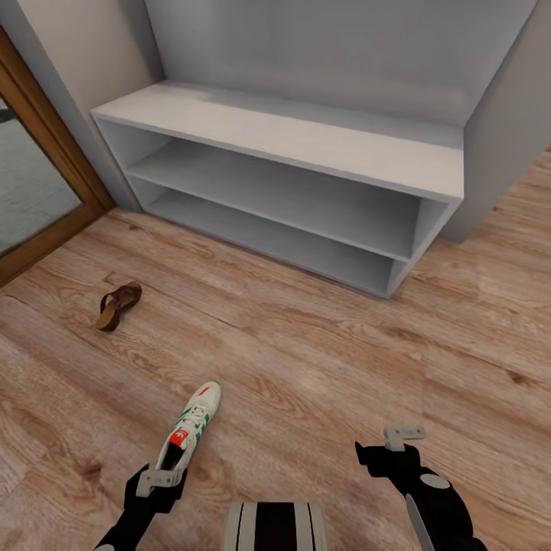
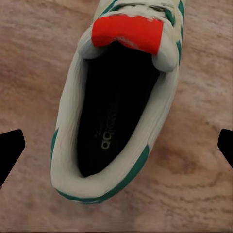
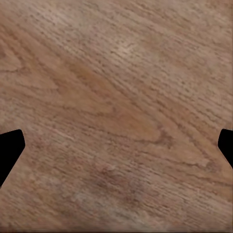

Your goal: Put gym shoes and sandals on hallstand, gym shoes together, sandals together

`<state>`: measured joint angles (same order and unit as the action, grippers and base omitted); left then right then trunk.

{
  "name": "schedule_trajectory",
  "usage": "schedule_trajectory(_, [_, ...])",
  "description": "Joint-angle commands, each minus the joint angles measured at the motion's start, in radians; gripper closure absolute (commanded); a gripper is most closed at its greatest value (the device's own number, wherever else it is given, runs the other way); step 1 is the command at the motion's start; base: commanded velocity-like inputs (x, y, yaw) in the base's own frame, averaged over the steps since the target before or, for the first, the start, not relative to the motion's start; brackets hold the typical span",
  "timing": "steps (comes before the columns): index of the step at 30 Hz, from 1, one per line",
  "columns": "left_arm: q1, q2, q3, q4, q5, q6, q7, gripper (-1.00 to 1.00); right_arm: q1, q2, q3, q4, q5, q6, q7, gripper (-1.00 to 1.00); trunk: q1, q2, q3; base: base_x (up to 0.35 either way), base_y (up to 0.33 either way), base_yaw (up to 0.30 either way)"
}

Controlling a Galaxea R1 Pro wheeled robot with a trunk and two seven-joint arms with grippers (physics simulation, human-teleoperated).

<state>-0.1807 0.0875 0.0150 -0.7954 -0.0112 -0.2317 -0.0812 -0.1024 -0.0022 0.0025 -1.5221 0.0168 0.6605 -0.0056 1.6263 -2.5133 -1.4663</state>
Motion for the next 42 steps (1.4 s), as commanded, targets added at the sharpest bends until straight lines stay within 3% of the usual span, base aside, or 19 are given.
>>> schedule_trajectory(1, [0.000, 0.000, 0.002, 0.000, -0.001, -0.003, -0.005, -1.00, 0.000, 0.000, 0.000, -0.001, 0.002, 0.005, -0.001, -1.00, 0.000, 0.000, -0.005, 0.000, 0.000, 0.000])
schedule_trajectory(15, [0.000, 0.000, 0.003, 0.000, -0.001, -0.007, -0.005, -1.00, 0.000, 0.000, 0.001, -0.001, 0.002, 0.005, -0.001, -1.00, 0.007, -0.004, -0.067, 0.000, 0.000, 0.000])
schedule_trajectory(23, [-0.001, 0.001, 0.006, -0.001, 0.001, -0.008, -0.003, -1.00, 0.000, 0.000, 0.001, -0.001, 0.002, 0.005, -0.001, -1.00, 0.007, -0.004, -0.079, 0.000, 0.000, 0.000])
schedule_trajectory(29, [-0.001, 0.001, 0.047, -0.002, 0.002, -0.008, -0.005, -1.00, 0.000, 0.001, 0.001, -0.001, 0.002, 0.005, -0.001, -1.00, 0.007, -0.004, -0.082, 0.000, 0.000, 0.000])
schedule_trajectory(42, [0.000, 0.000, 0.079, -0.004, 0.000, -0.008, -0.005, -1.00, 0.000, 0.001, 0.001, -0.002, 0.002, 0.005, -0.001, -1.00, 0.008, -0.005, -0.098, 0.000, 0.000, 0.000])
